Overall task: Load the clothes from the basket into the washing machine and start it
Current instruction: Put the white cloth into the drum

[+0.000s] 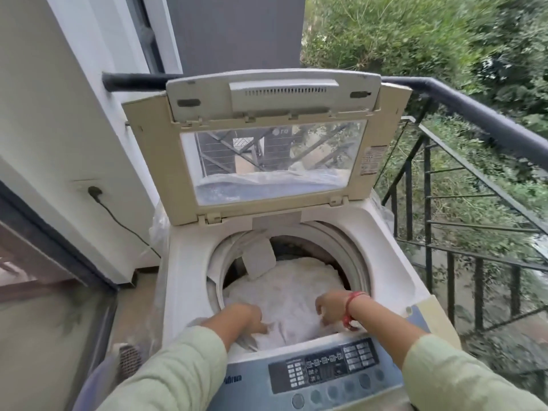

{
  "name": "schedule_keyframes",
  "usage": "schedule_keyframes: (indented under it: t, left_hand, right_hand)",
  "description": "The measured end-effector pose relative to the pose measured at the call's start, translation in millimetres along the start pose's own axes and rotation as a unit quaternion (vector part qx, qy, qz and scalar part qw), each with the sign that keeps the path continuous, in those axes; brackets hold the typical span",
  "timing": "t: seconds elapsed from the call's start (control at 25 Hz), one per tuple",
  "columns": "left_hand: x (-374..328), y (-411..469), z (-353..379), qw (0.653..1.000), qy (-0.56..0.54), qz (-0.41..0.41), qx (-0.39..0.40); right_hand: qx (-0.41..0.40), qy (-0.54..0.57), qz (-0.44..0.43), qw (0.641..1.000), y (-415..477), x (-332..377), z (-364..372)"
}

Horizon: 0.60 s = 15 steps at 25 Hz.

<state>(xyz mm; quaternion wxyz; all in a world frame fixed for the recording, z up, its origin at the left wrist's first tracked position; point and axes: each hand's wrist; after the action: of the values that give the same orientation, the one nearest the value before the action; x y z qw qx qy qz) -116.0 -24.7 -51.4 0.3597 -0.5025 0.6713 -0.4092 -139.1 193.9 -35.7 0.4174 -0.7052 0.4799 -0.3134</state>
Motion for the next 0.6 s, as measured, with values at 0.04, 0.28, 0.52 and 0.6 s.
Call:
schedule_keyframes:
  t: [0.04, 0.28, 0.52, 0.6]
  left_hand:
    - [1.5, 2.6, -1.3, 1.000, -0.014, 0.009, -0.009]
    - [30.3, -28.3, -12.7, 0.943, -0.224, 0.163, -0.182]
    - [92.0, -101.0, 3.7, 0.808, -0.331, 0.232, -0.428]
    - [117.2, -116.2, 17.0, 0.767, -0.359, 0.234, -0.477]
  right_hand:
    - [0.006, -0.024, 0.012, 1.000, 9.7, 1.3, 2.5]
    - [0.199, -0.149, 0.088, 0.965, 37.2, 13.2, 12.5]
    - [-0.055, -0.029, 0.028, 0.998, 47.6, 37.0, -7.9]
    - [-0.176, 0.069, -0.018, 0.982, 31.3, 61.9, -38.5]
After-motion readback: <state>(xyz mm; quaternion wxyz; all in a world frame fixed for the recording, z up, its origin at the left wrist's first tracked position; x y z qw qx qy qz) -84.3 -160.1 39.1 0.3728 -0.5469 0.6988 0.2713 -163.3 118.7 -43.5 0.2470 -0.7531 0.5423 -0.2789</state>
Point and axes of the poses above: each hand's wrist, its own y-axis towards the middle knuckle, its own z-axis out of the palm, x = y × z, and after that the axes turned 11 degrees about x, right-handed
